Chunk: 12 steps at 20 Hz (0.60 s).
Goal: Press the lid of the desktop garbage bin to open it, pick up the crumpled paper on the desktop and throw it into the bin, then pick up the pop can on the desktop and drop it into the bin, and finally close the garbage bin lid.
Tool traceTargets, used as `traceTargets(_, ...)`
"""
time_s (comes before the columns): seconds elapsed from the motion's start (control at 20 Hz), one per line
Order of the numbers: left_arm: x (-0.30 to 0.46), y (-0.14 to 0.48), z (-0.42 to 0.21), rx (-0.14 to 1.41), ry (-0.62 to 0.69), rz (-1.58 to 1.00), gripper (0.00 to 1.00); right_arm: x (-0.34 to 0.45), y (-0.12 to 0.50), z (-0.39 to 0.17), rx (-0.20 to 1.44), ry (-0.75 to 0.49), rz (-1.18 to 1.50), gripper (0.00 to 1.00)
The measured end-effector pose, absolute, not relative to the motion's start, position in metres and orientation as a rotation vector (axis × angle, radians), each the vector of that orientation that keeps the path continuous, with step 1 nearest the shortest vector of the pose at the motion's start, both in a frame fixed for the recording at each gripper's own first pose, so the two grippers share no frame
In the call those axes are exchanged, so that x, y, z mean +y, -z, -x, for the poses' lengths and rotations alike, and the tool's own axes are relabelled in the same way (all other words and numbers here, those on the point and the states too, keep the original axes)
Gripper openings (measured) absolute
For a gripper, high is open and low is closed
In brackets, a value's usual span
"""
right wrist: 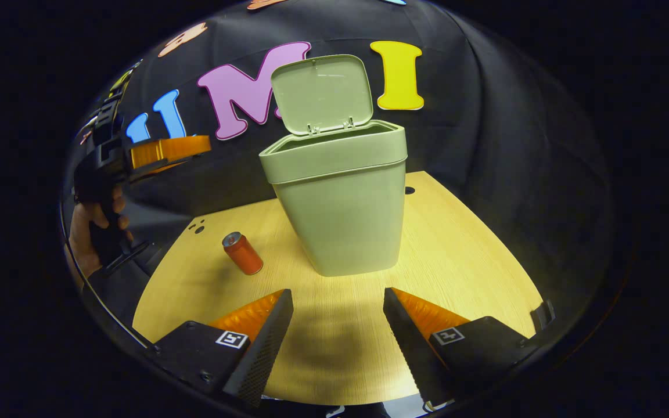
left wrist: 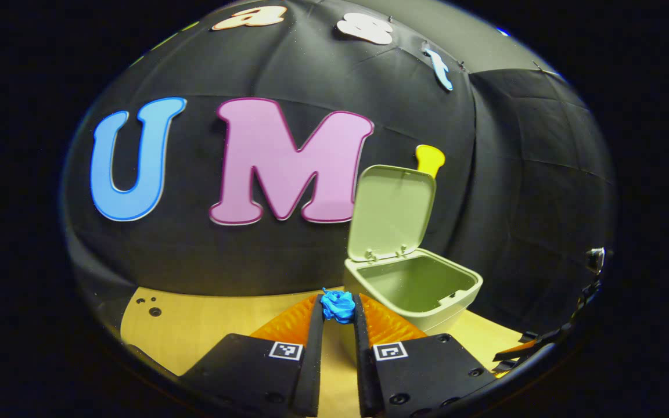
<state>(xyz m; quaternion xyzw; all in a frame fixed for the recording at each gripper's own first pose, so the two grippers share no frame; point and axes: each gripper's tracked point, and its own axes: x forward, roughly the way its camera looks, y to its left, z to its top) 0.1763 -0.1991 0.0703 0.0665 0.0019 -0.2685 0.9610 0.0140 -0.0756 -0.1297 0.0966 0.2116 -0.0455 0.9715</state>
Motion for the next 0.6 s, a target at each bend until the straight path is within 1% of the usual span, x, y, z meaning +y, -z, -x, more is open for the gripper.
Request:
traceTargets(0.05, -0.213, -0.070, -0.177, 0.002, 0.557, -0.138, 0.34, -0.076, 0.131, -0.016, 0.426, 0.081, -0.195, 0.98)
traceTargets(0.1, -0.228, -0.068, -0.175, 0.006, 0.578, -0.137, 0.30, -0.077, 0.131, -0.019, 0.427, 0.072, -0.192, 0.99)
traceTargets(0.3, -0.273, -0.057, -0.173, 0.028, 0.640, -0.147, 0.30, -0.080, 0.130, -0.029, 0.425, 0.035, -0.191, 0.99)
traceTargets(0.35, -0.282, -0.056, -0.175, 0.029, 0.654, -0.161, 0.27, -0.081, 0.130, -0.031, 0.423, 0.029, -0.191, 0.98)
traceTargets(0.4, -0.289, -0.052, -0.175, 0.031, 0.665, -0.178, 0.30, -0.081, 0.130, -0.033, 0.421, 0.024, -0.191, 0.99)
traceTargets(0.6, -0.311, -0.042, -0.182, 0.051, 0.674, -0.230, 0.31, -0.083, 0.132, -0.041, 0.432, 0.005, -0.195, 0.98)
